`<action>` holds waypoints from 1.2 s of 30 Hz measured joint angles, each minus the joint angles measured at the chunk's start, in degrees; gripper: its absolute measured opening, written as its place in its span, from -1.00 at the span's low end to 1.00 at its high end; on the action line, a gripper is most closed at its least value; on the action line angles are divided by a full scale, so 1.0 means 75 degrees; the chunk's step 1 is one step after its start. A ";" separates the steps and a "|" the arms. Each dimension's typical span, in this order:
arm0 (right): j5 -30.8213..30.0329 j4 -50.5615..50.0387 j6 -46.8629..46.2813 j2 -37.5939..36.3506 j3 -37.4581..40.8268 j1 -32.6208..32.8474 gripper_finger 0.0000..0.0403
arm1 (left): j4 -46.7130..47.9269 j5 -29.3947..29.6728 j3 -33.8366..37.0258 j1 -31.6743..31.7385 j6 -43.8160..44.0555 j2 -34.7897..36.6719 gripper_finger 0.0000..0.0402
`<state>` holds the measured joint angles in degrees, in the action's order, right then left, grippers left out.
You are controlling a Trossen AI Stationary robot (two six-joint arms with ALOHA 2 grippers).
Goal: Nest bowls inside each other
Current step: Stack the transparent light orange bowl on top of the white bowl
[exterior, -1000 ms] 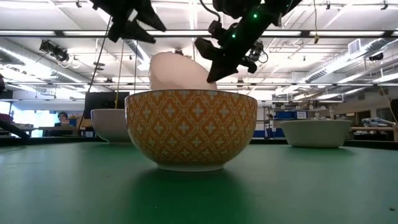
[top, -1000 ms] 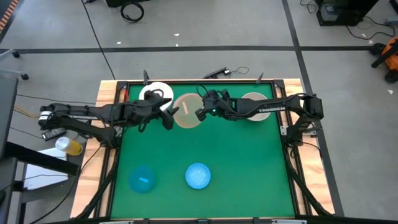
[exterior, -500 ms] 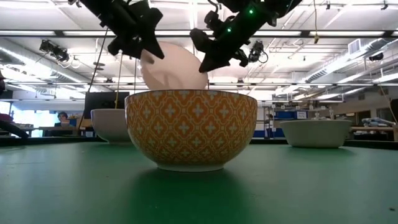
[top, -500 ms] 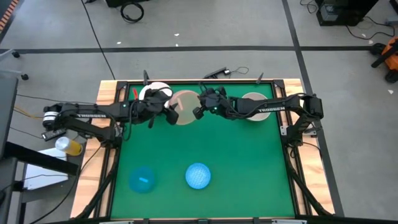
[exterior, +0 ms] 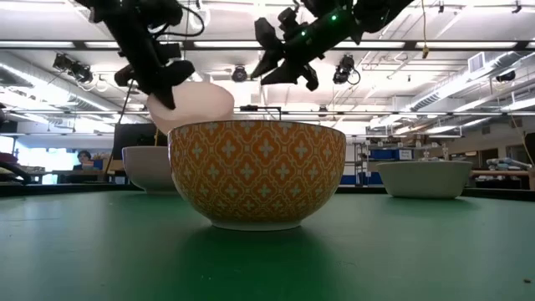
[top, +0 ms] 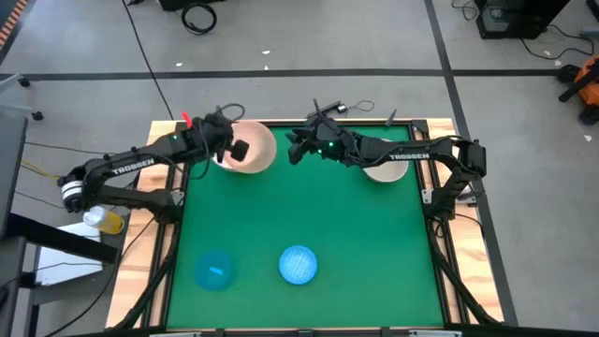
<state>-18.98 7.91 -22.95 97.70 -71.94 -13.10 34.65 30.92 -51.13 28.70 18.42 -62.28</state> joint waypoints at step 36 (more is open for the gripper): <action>0.1239 -0.6304 -0.0103 -0.0642 0.0003 -0.1812 -0.13 | 0.0349 -0.2239 0.0000 0.3093 -0.0797 -0.1029 0.50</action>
<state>-9.68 -39.37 -23.72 92.88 -71.92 -26.69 37.26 14.13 -51.13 51.90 12.45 -70.00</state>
